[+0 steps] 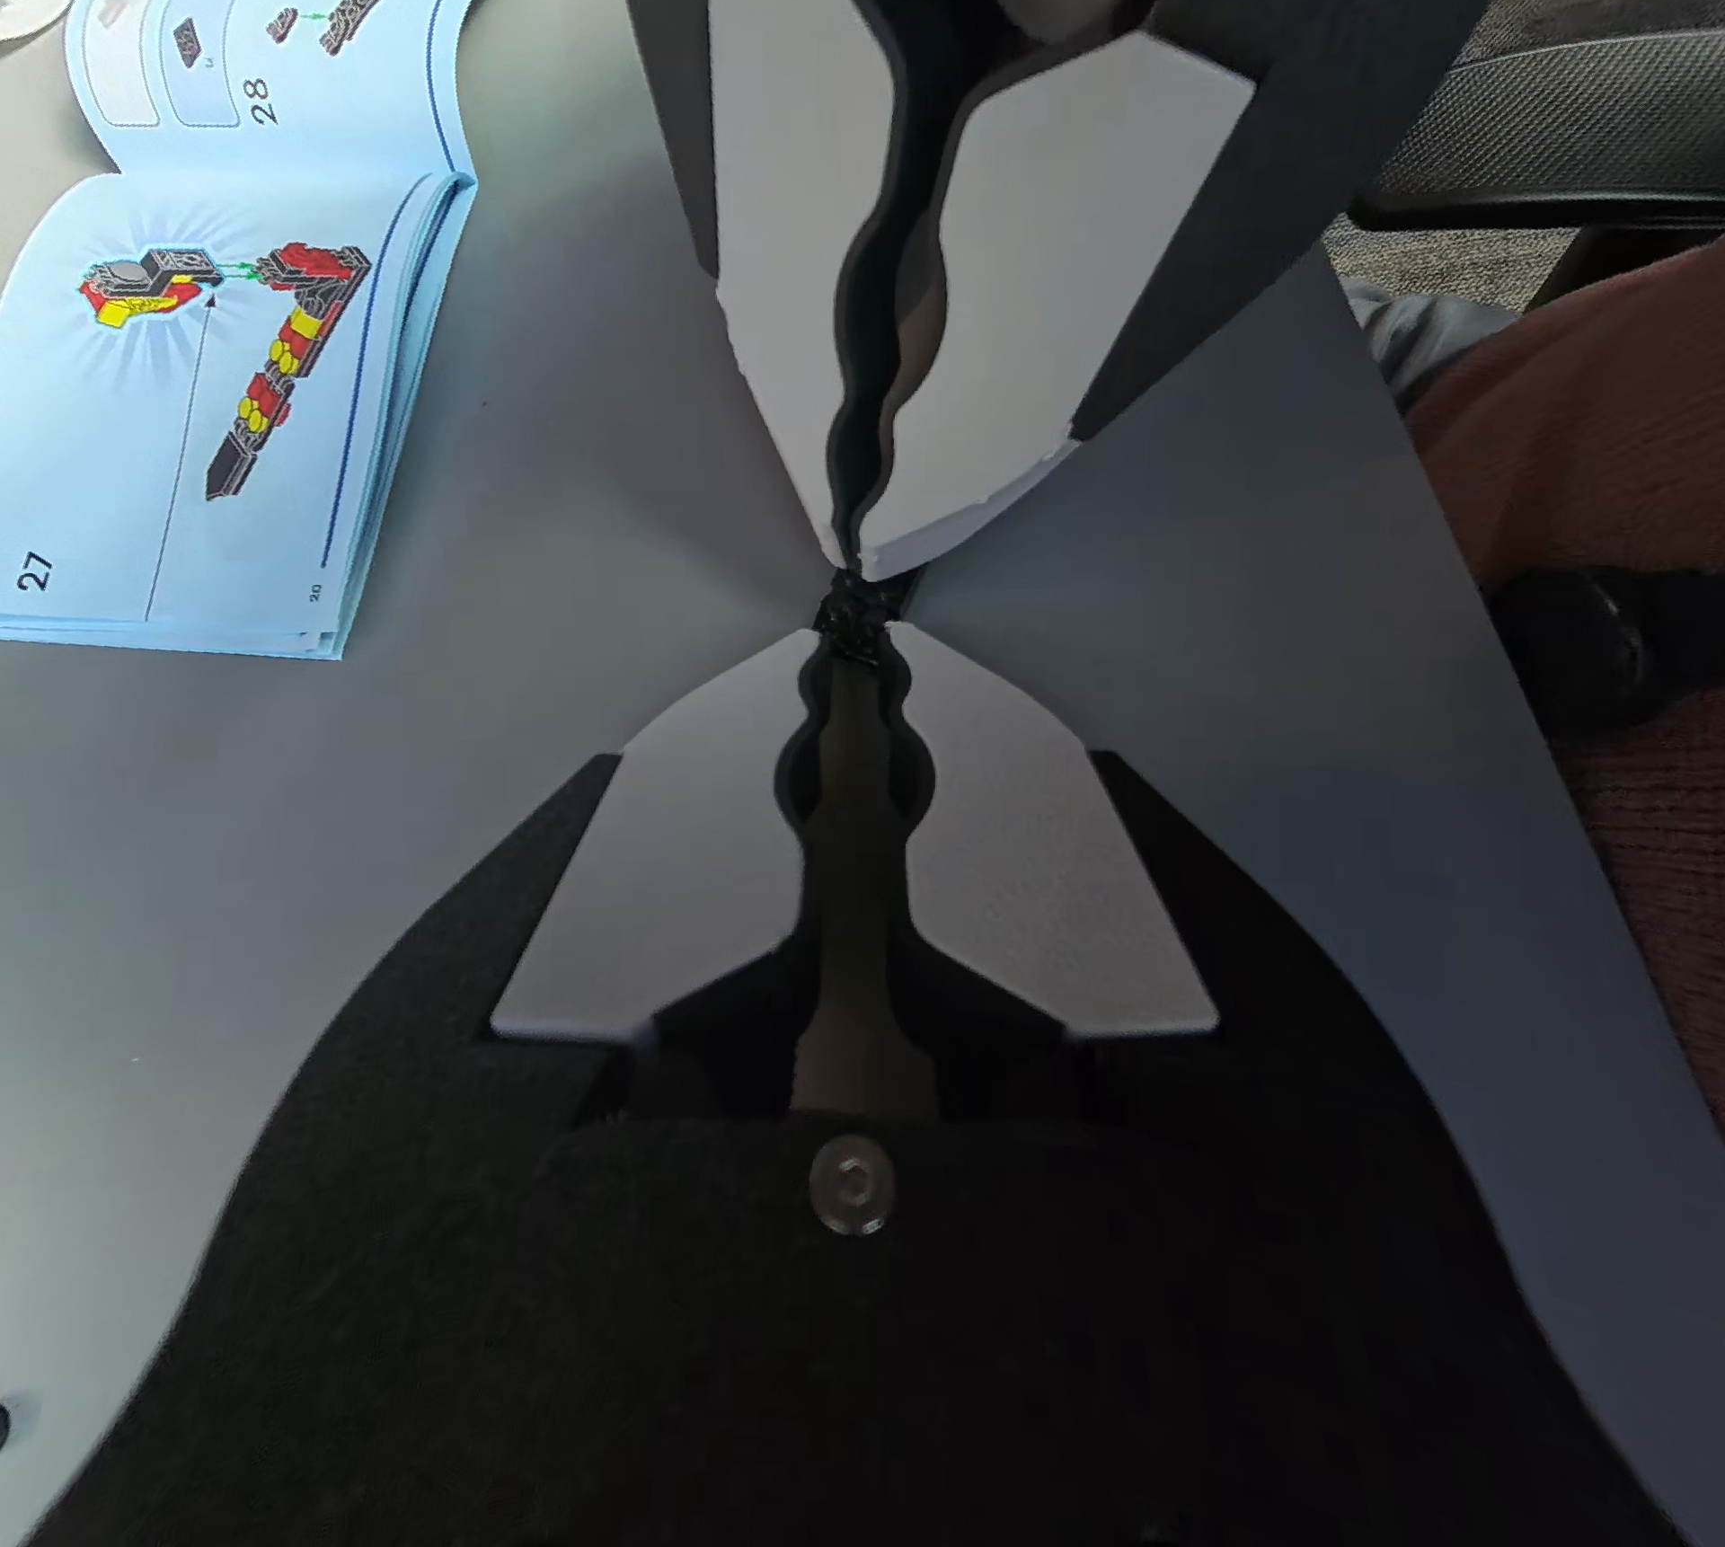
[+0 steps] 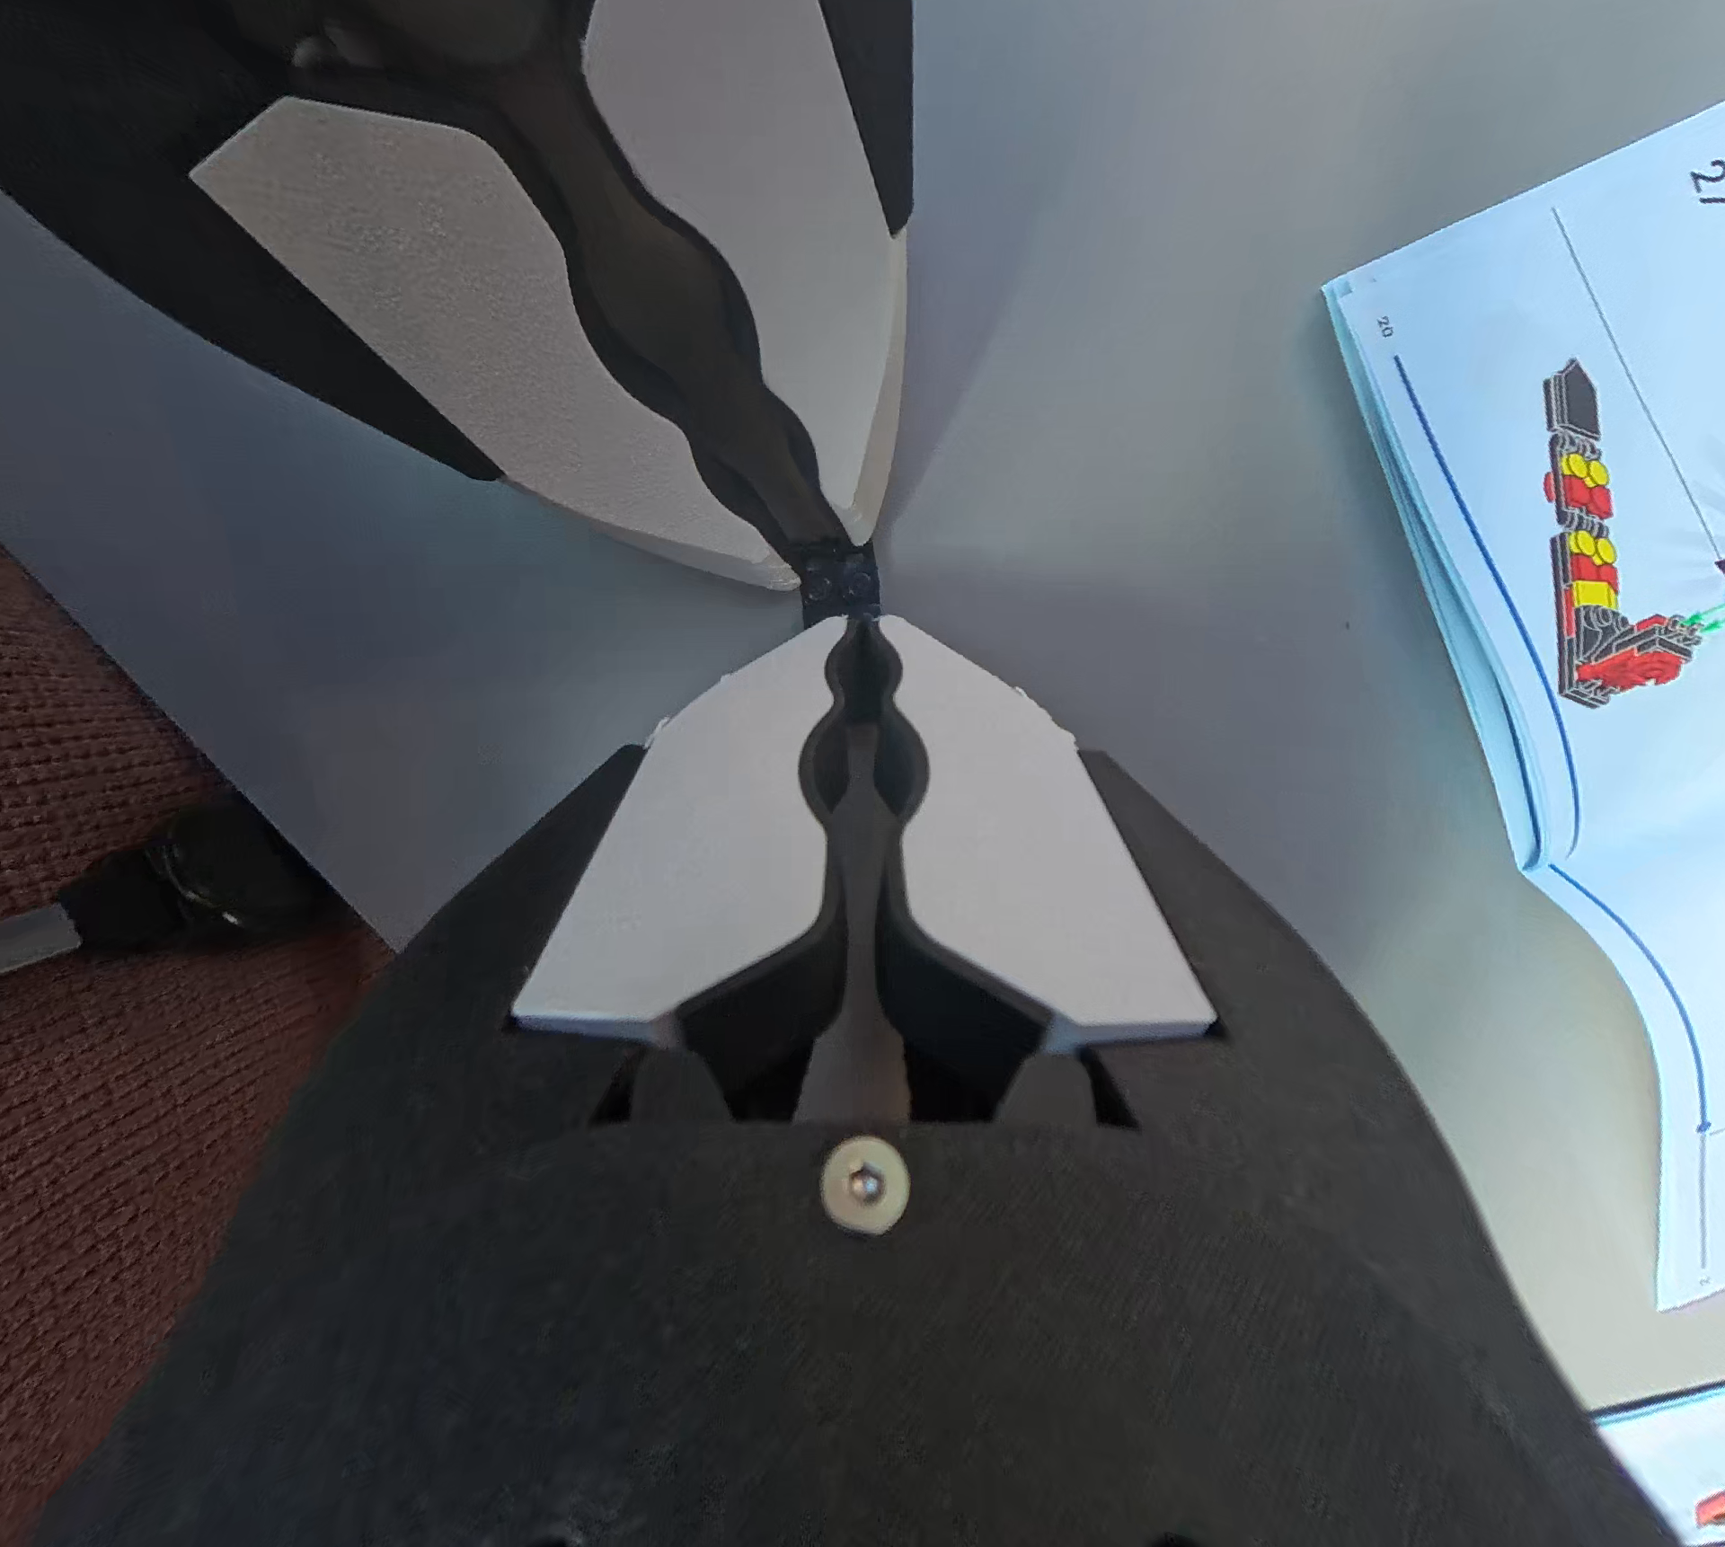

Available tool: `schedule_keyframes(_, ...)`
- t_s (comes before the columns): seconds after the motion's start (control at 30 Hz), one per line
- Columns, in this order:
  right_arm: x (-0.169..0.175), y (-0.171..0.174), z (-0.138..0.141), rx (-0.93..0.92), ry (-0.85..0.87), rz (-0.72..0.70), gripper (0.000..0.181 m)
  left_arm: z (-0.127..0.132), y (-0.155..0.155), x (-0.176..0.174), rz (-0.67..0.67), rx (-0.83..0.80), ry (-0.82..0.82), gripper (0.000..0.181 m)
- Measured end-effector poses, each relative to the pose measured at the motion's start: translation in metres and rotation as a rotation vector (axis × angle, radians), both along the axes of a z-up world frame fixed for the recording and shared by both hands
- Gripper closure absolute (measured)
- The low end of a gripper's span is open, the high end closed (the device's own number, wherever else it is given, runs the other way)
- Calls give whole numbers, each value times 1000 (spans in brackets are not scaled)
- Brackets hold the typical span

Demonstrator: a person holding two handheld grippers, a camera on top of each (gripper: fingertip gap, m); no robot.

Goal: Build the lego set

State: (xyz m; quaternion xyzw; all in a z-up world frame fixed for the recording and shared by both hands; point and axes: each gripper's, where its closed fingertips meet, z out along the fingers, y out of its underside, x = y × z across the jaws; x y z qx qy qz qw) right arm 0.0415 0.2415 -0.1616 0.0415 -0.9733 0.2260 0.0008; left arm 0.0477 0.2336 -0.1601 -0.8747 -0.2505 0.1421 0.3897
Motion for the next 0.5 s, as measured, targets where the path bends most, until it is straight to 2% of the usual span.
schedule_keyframes(0.03, 0, 0, 0, 25, 4, 13, 181, 0, 0, 0, 0, 1, -1, 172)
schedule_keyframes(0.17, 0, 0, 0, 97, 27, 43, 181, 0, 0, 0, 3, 0, 4, 172)
schedule_keyframes(0.33, 1, 0, -1, 78, 9, 14, 181, 0, -1, 0, 12, 2, 5, 172)
schedule_keyframes(0.5, 0, -2, 0, -17, -166, -32, 181, 0, -2, -1, 16, 12, -11, 171)
